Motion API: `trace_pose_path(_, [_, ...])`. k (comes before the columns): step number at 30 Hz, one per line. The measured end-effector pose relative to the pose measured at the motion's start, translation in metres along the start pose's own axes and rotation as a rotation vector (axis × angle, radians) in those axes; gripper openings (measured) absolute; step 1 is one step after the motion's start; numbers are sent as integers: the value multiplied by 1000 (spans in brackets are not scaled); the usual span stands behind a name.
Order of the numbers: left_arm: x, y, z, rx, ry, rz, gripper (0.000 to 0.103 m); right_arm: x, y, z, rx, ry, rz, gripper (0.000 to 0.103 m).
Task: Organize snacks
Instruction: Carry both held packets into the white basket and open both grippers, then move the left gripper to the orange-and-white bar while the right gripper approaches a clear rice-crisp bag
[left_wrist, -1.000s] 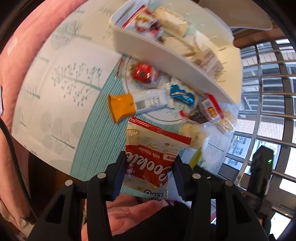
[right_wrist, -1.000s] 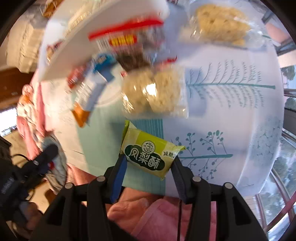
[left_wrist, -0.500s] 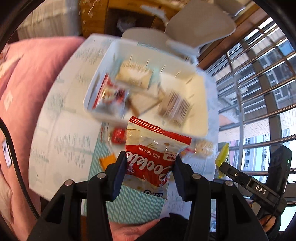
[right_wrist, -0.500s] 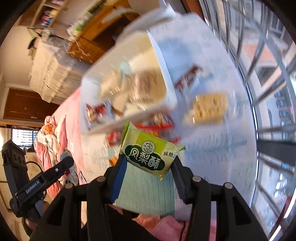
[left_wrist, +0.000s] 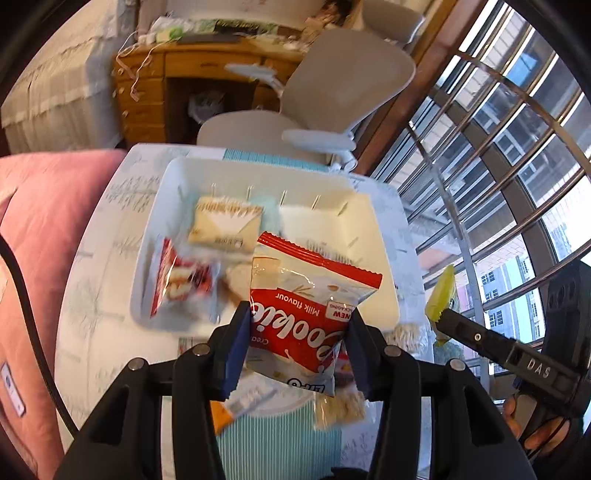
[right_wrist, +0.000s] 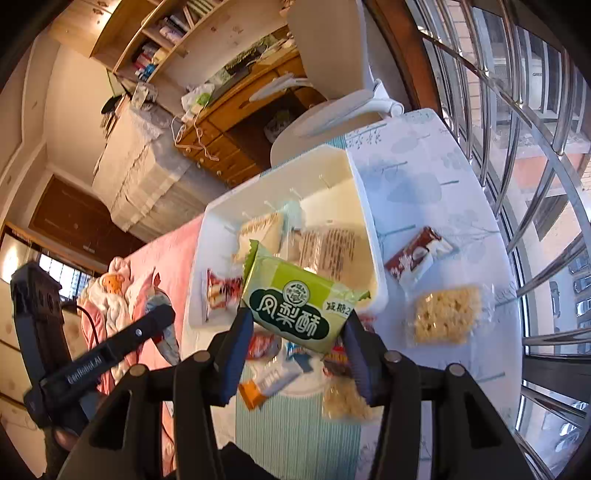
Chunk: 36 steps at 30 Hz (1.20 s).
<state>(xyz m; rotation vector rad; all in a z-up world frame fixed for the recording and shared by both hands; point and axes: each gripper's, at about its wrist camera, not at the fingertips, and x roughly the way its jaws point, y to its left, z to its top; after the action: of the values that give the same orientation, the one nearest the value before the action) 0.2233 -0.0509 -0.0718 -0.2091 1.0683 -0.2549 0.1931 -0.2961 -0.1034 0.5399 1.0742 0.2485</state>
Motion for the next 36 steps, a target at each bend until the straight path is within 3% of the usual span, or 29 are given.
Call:
trace_pose_path(6, [20, 16, 7, -29, -97, -17, 47, 18, -1, 9, 37, -38, 23, 49])
trace_pose_path(9, [31, 22, 10, -29, -83, 1, 47, 26, 0, 13, 42, -48, 17, 49])
trace_pose_path(11, [36, 23, 11, -21, -74, -5, 50, 30, 0, 15, 50, -55, 22, 51])
trace_pose_path(13, [38, 23, 12, -13, -62, -9, 67, 33, -1, 15, 66, -53, 16, 51])
trace_pose_path(19, [36, 23, 8, -14, -50, -15, 72, 36, -4, 13, 96, -44, 28, 68])
trace_pose_path(28, [18, 23, -7, -48, -69, 4, 73, 21, -3, 2, 84, -50, 10, 79])
trace_pose_path(36, [2, 25, -42, -82, -66, 30, 73, 8, 0, -23, 13, -37, -19, 84])
